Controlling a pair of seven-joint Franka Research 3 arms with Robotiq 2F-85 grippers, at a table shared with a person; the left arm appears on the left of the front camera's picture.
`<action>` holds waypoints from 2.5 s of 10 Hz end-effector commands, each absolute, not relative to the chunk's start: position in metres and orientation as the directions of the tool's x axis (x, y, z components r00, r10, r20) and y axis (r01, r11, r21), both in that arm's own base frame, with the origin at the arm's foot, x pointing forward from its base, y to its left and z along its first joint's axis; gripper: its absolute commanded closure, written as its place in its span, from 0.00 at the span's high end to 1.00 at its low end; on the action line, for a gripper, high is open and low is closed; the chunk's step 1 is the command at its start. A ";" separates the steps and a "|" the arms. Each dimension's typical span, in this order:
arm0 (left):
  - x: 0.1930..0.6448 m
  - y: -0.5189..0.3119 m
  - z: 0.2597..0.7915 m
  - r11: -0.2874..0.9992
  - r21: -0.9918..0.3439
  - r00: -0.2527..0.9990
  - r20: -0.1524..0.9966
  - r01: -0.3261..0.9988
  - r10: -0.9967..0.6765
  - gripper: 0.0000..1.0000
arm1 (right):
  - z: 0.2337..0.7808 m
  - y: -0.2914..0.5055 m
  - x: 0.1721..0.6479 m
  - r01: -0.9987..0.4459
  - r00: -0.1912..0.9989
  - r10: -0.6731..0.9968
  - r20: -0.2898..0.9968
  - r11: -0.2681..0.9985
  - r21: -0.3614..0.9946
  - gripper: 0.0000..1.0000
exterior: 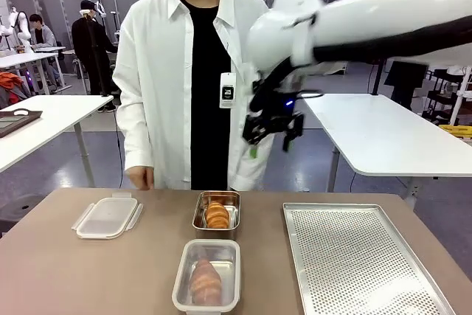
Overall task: Place the bread into the airtight container.
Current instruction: Pick up a Butter Roll and place it into an empty Airtight Container.
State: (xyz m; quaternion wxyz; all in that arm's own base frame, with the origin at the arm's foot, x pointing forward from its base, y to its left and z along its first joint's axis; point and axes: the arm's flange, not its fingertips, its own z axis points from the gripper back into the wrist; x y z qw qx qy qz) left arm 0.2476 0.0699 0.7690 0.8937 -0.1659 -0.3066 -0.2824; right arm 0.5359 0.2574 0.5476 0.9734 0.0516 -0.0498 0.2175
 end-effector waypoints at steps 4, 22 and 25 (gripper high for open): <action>0.247 0.070 0.771 0.777 -0.113 0.643 0.642 0.619 -0.418 1.00 | 0.682 0.137 0.424 -0.423 0.817 0.400 0.416 0.905 -0.038 1.00; 0.247 0.070 0.771 0.777 -0.113 0.643 0.642 0.619 -0.418 1.00 | 0.749 -0.001 0.302 -0.427 0.772 0.376 0.513 0.904 -0.019 1.00; 0.247 0.070 0.771 0.777 -0.113 0.643 0.642 0.619 -0.418 1.00 | 0.749 -0.001 0.302 -0.427 0.772 0.376 0.513 0.904 -0.019 1.00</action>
